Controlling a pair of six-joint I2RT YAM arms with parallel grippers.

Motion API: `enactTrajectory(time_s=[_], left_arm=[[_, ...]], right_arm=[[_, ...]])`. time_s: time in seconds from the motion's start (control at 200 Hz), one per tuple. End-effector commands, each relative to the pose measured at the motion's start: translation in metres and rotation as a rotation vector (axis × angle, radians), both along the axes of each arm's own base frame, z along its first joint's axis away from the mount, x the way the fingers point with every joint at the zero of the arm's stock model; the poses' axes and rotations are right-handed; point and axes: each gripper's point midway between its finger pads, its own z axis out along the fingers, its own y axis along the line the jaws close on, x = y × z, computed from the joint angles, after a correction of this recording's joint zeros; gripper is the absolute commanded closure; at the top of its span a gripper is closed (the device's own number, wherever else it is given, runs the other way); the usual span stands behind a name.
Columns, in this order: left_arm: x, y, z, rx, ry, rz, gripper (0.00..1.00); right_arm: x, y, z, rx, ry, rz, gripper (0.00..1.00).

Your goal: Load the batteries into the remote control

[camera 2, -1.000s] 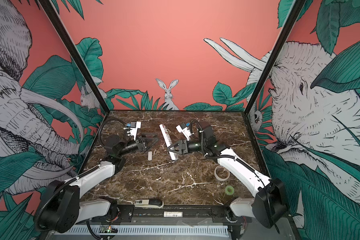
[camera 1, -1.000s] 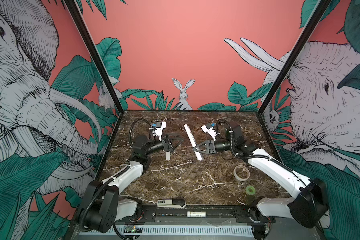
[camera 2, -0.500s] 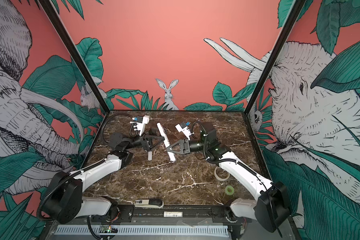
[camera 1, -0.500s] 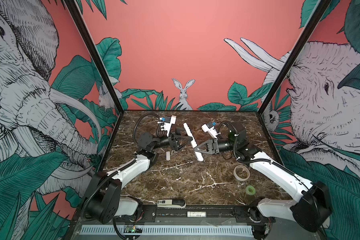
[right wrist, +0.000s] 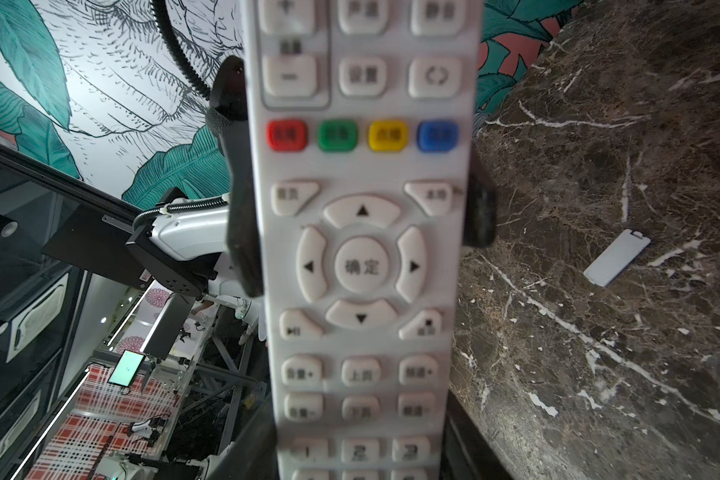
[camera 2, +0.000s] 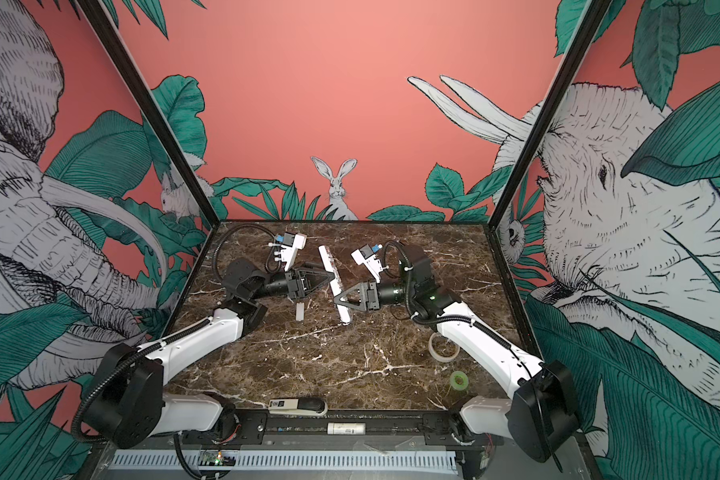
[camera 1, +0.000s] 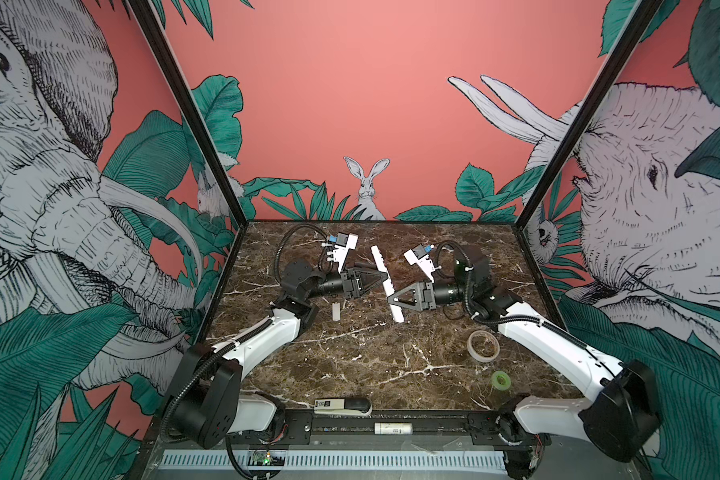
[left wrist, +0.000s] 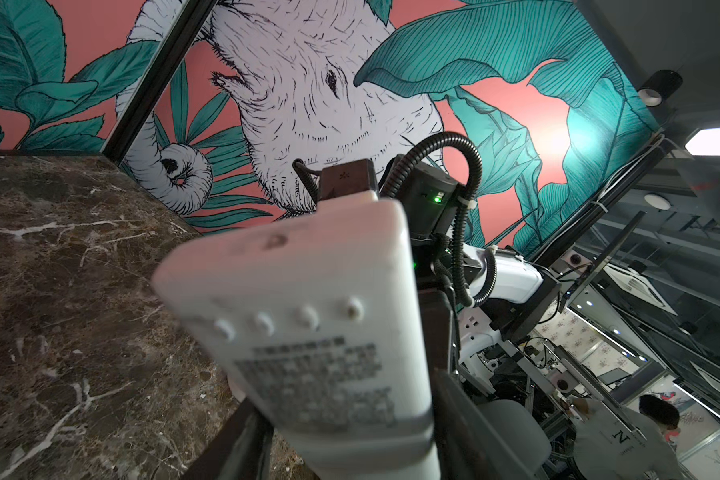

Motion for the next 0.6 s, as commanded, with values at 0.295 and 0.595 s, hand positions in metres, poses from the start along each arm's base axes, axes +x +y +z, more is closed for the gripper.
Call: enactTrajectory(time_s=[0.295, 0.595], left_arm=[[0.026, 0.007, -0.014, 0.072, -0.031, 0.19, 0.76], [0.035, 0.016, -0.029, 0.18, -0.011, 0.293, 0.82]], right_arm=[[-0.006, -0.002, -0.007, -0.133, -0.025, 0.005, 0.35], [0.015, -0.007, -0.025, -0.277, -0.059, -0.099, 0.3]])
